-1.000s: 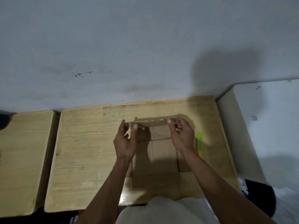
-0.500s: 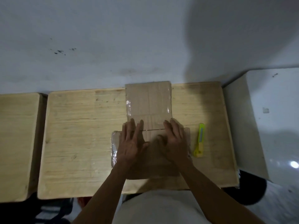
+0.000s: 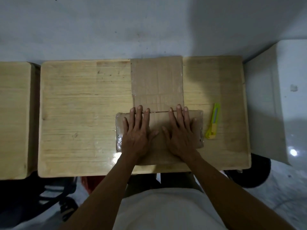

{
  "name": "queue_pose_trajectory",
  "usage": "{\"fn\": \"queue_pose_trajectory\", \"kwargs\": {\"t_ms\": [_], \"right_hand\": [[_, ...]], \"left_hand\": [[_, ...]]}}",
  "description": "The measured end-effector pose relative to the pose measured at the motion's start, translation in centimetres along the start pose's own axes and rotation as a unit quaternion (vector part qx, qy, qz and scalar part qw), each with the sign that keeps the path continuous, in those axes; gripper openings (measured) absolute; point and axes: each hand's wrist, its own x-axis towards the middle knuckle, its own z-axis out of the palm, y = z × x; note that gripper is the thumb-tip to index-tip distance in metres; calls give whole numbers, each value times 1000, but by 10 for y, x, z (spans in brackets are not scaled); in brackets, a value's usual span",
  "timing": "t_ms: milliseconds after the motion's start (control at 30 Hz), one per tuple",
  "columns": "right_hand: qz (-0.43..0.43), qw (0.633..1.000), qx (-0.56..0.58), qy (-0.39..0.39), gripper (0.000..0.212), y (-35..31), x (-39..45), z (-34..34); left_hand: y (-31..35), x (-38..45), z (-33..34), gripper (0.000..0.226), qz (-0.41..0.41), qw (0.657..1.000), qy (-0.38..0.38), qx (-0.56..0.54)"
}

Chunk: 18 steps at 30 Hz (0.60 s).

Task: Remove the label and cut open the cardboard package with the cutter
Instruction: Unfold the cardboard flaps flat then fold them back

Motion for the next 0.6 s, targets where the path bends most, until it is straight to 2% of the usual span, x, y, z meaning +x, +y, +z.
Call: {"fn": "queue_pose_trajectory", "kwargs": {"t_ms": [133,300,600], "right_hand": [[26,1000,12,11,73,-9,-22,10],[35,999,-29,26,73,-3,-46,24],[30,997,-51,54,74,-3,-55,38]], "left_hand": [[1,-23,5,83,-15,1000,-2,12],[-8,-49,21,85,-38,998,27,49],[-14,-58,33,81,-26,995,54,78]]}}
